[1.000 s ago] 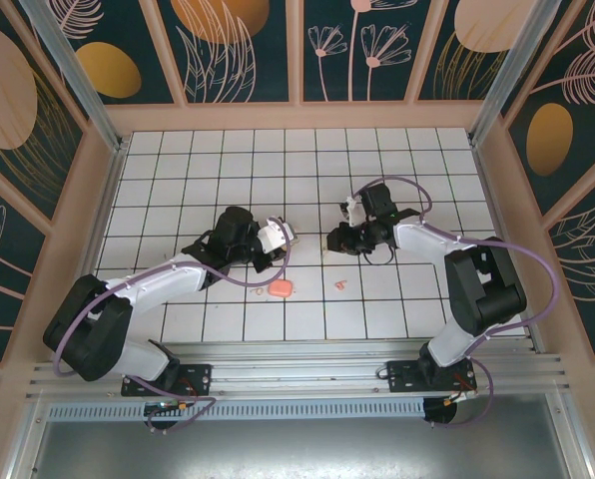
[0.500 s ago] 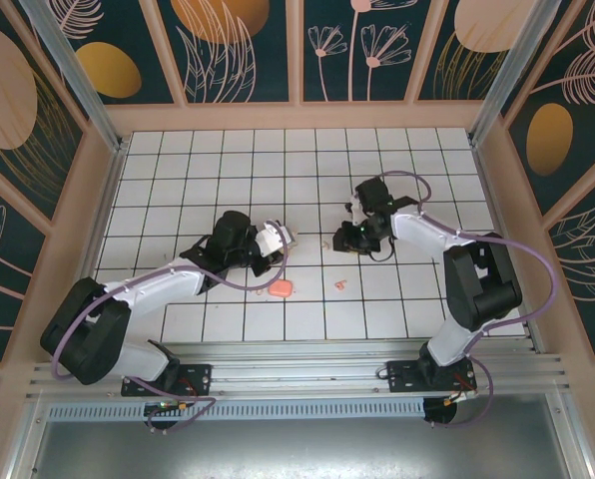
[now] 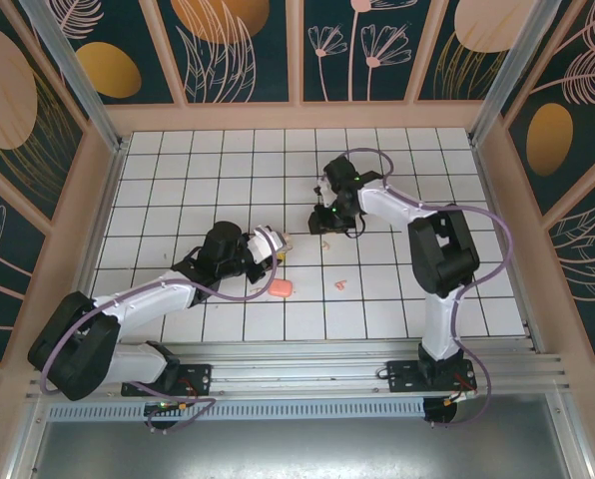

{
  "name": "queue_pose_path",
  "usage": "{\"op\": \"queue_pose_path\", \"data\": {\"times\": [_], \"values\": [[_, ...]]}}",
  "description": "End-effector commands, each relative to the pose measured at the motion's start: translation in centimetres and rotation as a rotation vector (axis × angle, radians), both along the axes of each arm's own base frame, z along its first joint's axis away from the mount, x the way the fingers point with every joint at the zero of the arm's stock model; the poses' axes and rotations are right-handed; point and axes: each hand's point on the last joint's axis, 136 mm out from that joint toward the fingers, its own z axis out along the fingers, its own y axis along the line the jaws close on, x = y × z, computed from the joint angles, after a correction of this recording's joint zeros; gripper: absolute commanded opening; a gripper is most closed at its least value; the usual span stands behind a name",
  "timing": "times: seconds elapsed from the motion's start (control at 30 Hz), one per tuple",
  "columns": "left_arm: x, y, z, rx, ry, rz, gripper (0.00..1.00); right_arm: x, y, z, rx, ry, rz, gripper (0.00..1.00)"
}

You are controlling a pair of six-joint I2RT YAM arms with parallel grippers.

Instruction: Insert the wireless bluetooth earbuds into the charging case

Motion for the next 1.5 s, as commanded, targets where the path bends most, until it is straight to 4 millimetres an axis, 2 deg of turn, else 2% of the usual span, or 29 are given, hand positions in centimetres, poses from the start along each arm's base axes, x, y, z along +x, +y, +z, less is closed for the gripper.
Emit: {"op": "queue_pose_path", "data": {"times": [0.0,0.13,0.27,0.4,0.8,0.97,1.1,1.2,1.37,1.47], "values": [[0.2,0.0,1.2,-0.043,-0.027,0.025,0.05,0.0,1.0,-0.8,0.006,0.019,0.081,0.36],[0.2,0.1,1.2,-0.043,-0.027,0.03,0.05,-0.1,1.4,-2.3,0.004,0.046,0.112,0.35],[0.3,0.0,1.3,-0.044,-0.031,0.029,0.05,-0.6,0.4,-3.7,-0.05,0.068,0.109,0.35],[0.3,-0.1,1.2,-0.048,-0.027,0.025,0.05,-1.4,-0.8,-4.3,-0.099,0.08,0.104,0.35],[0.3,-0.2,1.3,-0.048,-0.028,0.02,0.05,-4.0,-2.6,-3.8,-0.164,0.122,0.099,0.35],[0.3,-0.2,1.4,-0.049,-0.03,0.019,0.05,-5.6,-2.9,-3.4,-0.165,0.149,0.096,0.35],[0.3,-0.2,1.3,-0.048,-0.029,0.016,0.05,-6.6,-2.3,-2.9,-0.125,0.171,0.104,0.35],[0.3,-0.3,1.5,-0.052,-0.032,0.014,0.05,-6.3,-2.3,-2.3,-0.129,0.161,0.095,0.35],[0.3,-0.2,1.4,-0.048,-0.033,0.016,0.05,-4.2,-3.2,-0.3,-0.181,0.086,0.006,0.41],[0.3,-0.2,1.5,-0.047,-0.035,0.02,0.05,-3.2,-3.4,0.3,-0.185,0.072,-0.035,0.43]]}}
